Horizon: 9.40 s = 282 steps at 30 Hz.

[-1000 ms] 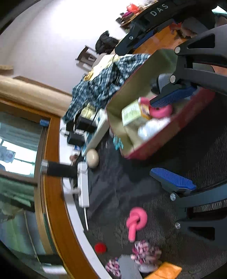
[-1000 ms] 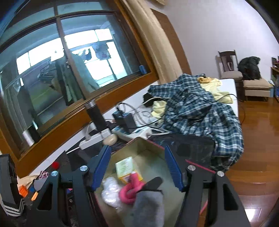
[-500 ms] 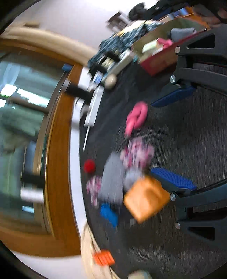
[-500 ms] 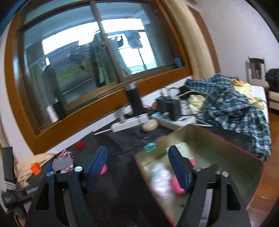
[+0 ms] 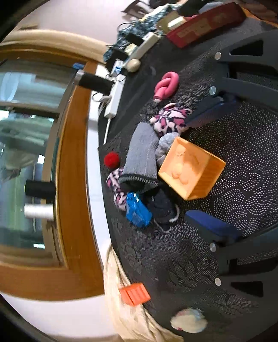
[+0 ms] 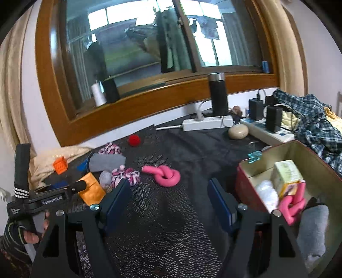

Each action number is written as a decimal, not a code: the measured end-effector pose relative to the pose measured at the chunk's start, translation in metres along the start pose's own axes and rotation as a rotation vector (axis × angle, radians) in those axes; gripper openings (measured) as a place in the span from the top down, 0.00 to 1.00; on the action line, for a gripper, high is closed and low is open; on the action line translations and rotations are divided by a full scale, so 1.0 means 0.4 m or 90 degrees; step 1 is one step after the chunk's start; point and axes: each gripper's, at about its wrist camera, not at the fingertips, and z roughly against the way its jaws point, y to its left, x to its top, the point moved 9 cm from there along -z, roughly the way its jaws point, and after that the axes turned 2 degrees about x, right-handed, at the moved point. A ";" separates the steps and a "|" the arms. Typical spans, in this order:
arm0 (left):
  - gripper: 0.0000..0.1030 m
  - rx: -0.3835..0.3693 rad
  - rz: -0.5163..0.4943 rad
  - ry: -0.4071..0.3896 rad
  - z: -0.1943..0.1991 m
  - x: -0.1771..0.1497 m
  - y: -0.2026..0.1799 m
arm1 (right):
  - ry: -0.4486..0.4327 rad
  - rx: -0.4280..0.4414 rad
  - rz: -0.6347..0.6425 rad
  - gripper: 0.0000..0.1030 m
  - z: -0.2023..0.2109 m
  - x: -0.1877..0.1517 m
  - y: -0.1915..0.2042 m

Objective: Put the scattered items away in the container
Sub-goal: 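Move both open tools back to the remaining items, then grasp the orange rubber cube with the left tool while the right tool grasps the pink knotted tube, then carry the orange cube and pink tube in both tools over the tin box, then open the left tool over the tin box while the right tool releases the tube, then move both open tools back to the pile of items, then grasp the pink leopard-print fabric with the right tool while the left tool grasps the rolled cream towel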

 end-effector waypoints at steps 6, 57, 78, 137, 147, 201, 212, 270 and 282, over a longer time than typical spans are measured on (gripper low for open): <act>0.21 0.002 -0.051 0.018 -0.053 -0.008 -0.017 | 0.029 0.010 0.006 0.24 -0.036 -0.018 0.016; 0.37 0.015 0.088 0.020 -0.018 0.029 0.067 | 0.229 0.023 -0.004 0.24 -0.401 -0.038 -0.015; 0.37 0.007 0.078 0.014 -0.013 0.031 0.043 | 0.141 -0.027 0.005 0.47 -0.334 0.007 -0.036; 0.37 -0.154 -0.124 -0.011 0.139 0.008 -0.567 | -0.042 -0.225 -0.252 0.30 0.294 -0.021 -0.599; 0.37 -0.233 -0.209 -0.008 0.132 0.005 -0.818 | -0.076 -0.243 -0.280 0.30 0.350 -0.001 -0.645; 0.25 0.026 0.106 -0.009 0.112 -0.011 0.064 | 0.086 0.040 -0.005 0.26 -0.070 -0.004 0.049; 0.25 0.052 0.179 -0.008 0.103 -0.034 0.185 | 0.199 0.107 0.032 0.26 -0.281 -0.052 0.189; 0.15 0.328 0.340 0.058 -0.012 -0.114 0.745 | 0.196 0.074 0.018 0.39 -0.399 -0.058 0.168; 0.32 0.294 0.341 0.041 -0.018 -0.109 0.736 | 0.187 0.071 0.024 0.39 -0.394 -0.052 0.169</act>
